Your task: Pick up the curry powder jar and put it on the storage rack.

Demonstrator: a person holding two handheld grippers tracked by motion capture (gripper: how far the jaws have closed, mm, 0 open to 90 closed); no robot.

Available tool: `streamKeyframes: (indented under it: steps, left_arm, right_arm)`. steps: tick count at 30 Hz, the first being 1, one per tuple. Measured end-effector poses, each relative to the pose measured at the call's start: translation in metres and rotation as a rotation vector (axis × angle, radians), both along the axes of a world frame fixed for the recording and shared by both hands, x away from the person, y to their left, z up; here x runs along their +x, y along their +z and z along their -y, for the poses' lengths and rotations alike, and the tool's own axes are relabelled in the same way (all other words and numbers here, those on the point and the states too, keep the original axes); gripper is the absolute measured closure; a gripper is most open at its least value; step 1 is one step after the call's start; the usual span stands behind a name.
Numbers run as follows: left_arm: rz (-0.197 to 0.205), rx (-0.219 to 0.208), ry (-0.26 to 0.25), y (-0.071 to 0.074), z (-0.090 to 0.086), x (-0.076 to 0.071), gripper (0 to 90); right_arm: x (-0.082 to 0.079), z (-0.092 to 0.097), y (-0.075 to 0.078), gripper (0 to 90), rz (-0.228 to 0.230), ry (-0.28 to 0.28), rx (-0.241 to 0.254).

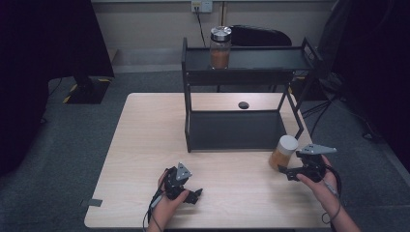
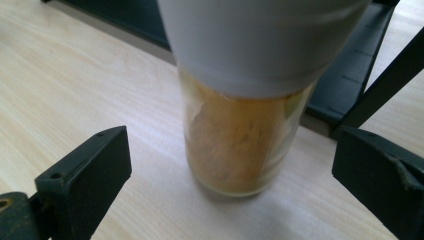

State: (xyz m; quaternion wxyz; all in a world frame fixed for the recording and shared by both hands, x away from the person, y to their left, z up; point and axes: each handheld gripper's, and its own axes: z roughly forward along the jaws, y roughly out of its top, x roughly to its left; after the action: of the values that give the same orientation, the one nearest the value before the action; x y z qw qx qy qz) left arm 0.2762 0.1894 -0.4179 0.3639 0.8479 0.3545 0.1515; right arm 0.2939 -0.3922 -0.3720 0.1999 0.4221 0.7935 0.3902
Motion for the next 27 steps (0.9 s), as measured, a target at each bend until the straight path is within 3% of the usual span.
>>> streamKeyframes:
  steps: [5,12,19,22,27]
  left_arm:
    - [0.000,0.000,0.000,0.000,0.000,0.000,0.0]
    - [0.000,0.000,0.000,0.000,0.000,0.000,0.0]
    - [0.000,0.000,0.000,0.000,0.000,0.000,0.0]
    - [0.000,-0.001,0.001,0.000,0.000,0.000,0.0]
    - [0.000,0.000,0.000,0.000,0.000,0.000,0.0]
  right_arm:
    - [0.005,-0.001,0.002,4.5,0.013,-0.016,0.015]
    - [0.015,0.008,-0.005,15.9,0.021,-0.014,0.117]
    - [0.023,0.001,-0.004,25.4,0.052,0.010,0.121]
    - [0.023,-0.006,-0.004,31.5,0.070,0.001,0.093]
    - [0.022,-0.005,-0.007,33.7,0.098,0.005,0.096]
